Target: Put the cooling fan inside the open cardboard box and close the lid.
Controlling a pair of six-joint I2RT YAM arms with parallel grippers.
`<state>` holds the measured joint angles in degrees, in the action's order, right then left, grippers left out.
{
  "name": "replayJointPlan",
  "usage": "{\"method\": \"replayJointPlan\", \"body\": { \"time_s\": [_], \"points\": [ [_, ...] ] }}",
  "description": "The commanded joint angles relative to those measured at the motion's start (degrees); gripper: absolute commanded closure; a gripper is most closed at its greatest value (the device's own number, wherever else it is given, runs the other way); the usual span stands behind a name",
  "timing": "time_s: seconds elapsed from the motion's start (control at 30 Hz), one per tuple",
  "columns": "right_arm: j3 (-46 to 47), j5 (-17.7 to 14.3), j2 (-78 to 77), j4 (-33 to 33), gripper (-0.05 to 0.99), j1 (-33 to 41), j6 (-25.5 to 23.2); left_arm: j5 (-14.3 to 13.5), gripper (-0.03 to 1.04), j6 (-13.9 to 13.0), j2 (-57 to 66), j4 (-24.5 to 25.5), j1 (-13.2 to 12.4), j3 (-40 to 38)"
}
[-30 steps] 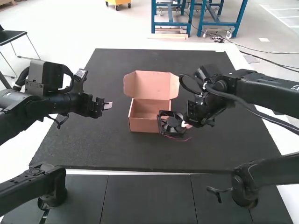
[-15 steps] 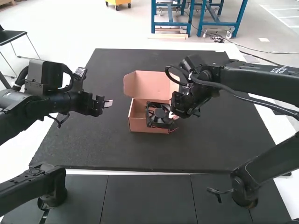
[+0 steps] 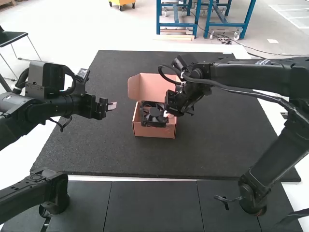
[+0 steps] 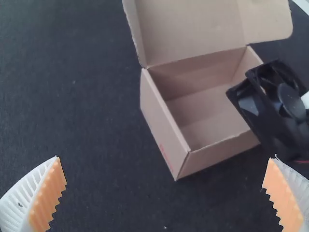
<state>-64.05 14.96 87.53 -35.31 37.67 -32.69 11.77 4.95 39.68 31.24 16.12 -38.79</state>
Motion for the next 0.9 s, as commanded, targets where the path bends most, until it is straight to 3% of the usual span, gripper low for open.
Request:
{"method": "replayJointPlan", "body": {
  "time_s": [0.0, 0.87],
  "points": [
    [-3.18, -1.43, 0.98, 1.03, 0.96, 0.56, -0.89, -0.34, 0.05, 0.67, -1.10, -0.83, -0.47, 0.20],
    [-8.99, -10.74, 10.56, 6.22, 0.96, -2.07, 2.54, 0.53, 0.05, 3.66, -1.62, -0.83, -1.00, 0.46]
  ]
}}
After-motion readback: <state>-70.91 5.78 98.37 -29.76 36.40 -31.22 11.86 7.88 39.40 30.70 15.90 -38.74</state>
